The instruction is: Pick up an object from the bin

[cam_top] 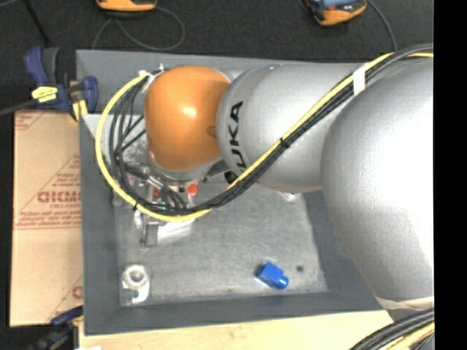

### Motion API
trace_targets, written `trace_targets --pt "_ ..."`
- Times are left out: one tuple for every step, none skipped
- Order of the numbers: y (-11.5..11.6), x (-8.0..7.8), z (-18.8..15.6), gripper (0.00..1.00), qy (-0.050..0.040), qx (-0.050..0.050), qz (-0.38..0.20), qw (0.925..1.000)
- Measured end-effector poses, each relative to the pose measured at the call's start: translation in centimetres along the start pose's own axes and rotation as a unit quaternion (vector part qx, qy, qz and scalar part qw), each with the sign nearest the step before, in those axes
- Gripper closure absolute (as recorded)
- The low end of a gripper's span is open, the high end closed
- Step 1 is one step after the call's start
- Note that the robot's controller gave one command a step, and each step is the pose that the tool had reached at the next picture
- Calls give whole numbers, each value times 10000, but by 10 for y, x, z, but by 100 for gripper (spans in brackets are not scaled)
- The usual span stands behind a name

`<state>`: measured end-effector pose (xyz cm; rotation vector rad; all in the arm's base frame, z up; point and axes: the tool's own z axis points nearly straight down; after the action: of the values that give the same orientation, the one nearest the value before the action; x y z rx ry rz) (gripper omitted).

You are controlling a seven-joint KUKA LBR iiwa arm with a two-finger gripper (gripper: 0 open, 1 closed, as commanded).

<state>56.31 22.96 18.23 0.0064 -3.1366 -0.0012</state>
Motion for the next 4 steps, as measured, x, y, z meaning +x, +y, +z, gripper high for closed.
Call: trace_targets --pt "-79 -21 96 0 -132 -18 -712 9974" --pt "-80 -40 104 0 -142 -6 -1424 9897" --pt "-79 -45 98 0 -226 -31 -1393 9900" --pt "-77 -45 102 0 -195 -18 -1376 9903"
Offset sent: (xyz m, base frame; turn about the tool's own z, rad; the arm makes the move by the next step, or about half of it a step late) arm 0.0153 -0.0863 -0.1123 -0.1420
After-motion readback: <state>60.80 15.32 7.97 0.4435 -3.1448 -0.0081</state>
